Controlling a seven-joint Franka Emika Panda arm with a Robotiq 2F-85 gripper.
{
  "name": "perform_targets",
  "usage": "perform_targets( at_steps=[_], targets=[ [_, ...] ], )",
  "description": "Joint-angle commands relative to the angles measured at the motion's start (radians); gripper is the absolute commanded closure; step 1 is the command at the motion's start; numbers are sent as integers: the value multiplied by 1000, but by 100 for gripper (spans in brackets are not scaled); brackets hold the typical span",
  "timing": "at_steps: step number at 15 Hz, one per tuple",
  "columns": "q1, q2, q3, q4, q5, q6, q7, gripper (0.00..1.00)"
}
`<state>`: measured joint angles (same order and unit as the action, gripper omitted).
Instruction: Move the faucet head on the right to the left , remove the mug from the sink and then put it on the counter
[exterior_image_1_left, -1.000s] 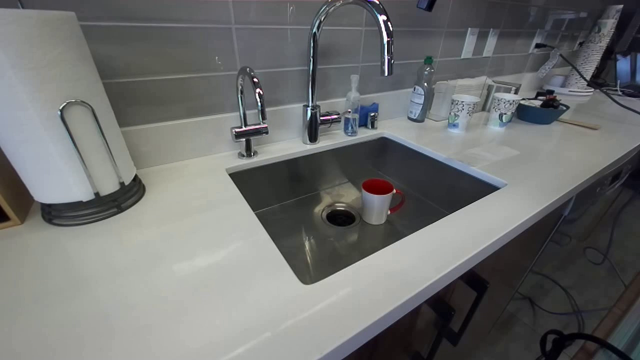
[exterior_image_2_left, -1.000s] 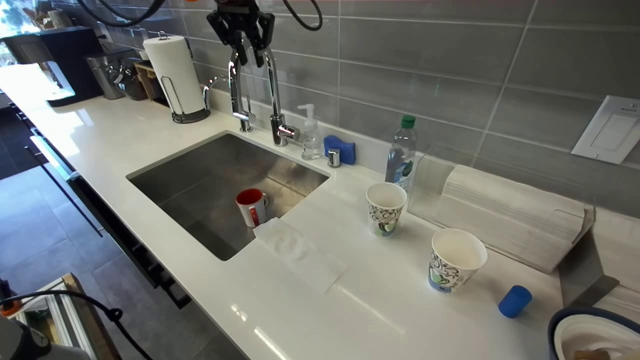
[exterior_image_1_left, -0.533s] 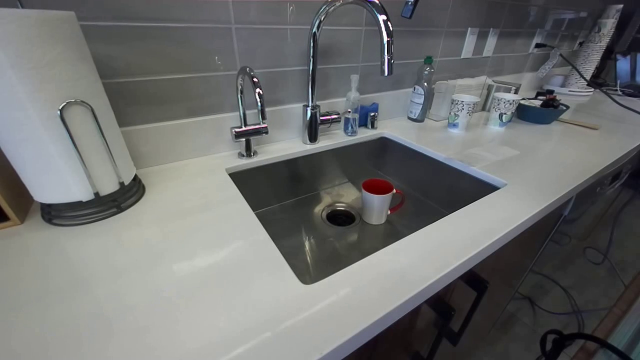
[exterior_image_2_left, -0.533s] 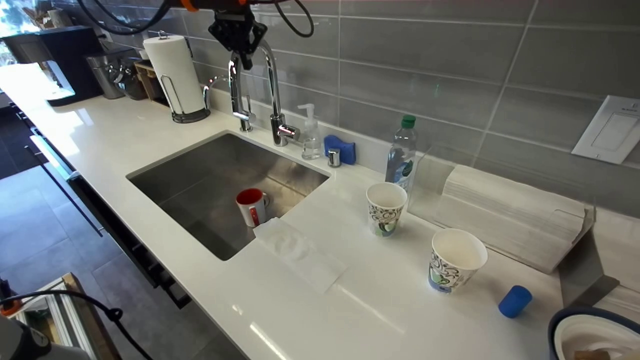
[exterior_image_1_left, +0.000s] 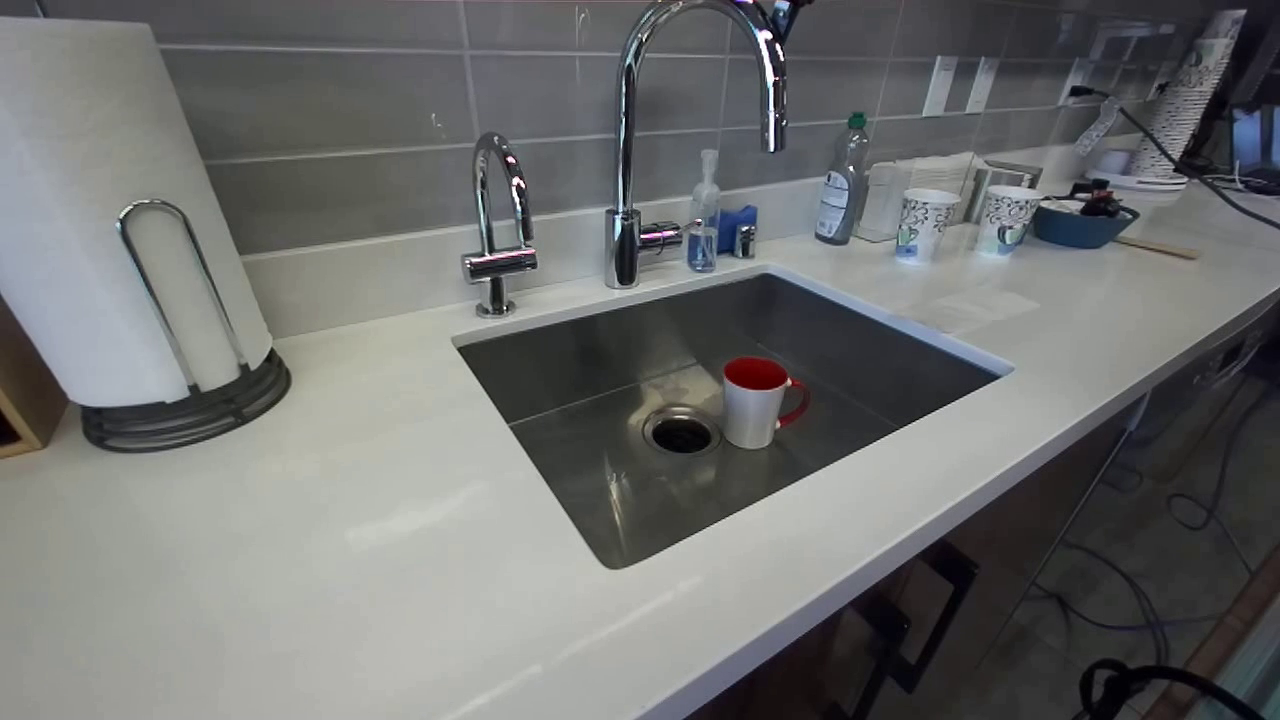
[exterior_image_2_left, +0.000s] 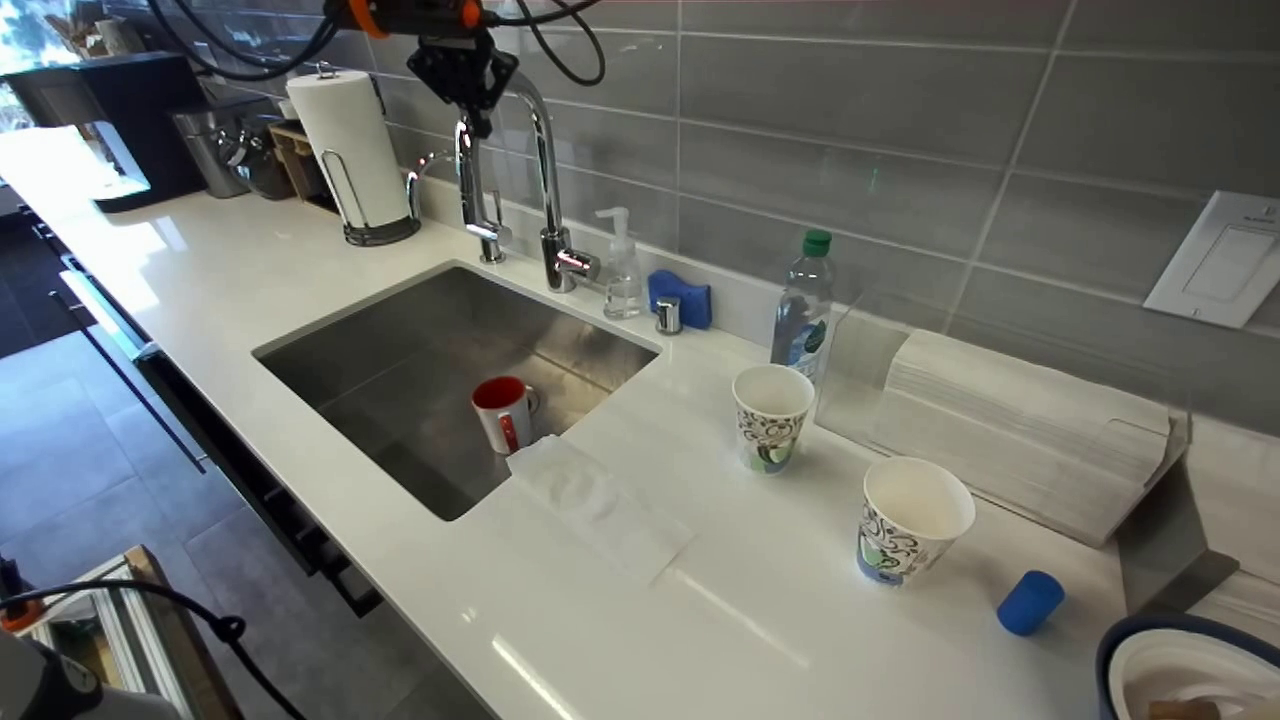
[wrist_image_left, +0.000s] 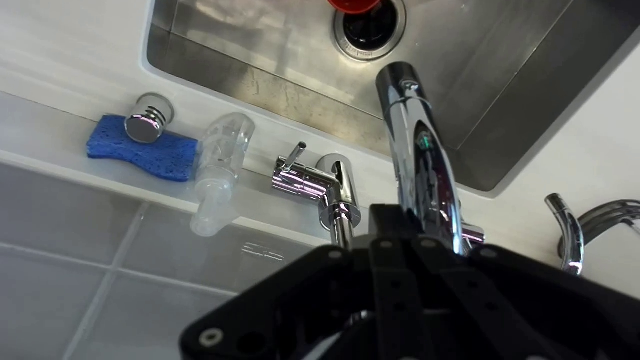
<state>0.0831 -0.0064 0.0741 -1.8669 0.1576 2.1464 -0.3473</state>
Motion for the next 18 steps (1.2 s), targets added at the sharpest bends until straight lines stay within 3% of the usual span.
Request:
perform_targets(
  at_steps=[1, 9, 18],
  targets=[
    [14, 12, 20, 17, 41, 20, 11, 100],
    [58, 27, 74, 41, 57, 36, -6, 100],
    [111, 127, 138, 164, 35, 54, 1, 100]
  ],
)
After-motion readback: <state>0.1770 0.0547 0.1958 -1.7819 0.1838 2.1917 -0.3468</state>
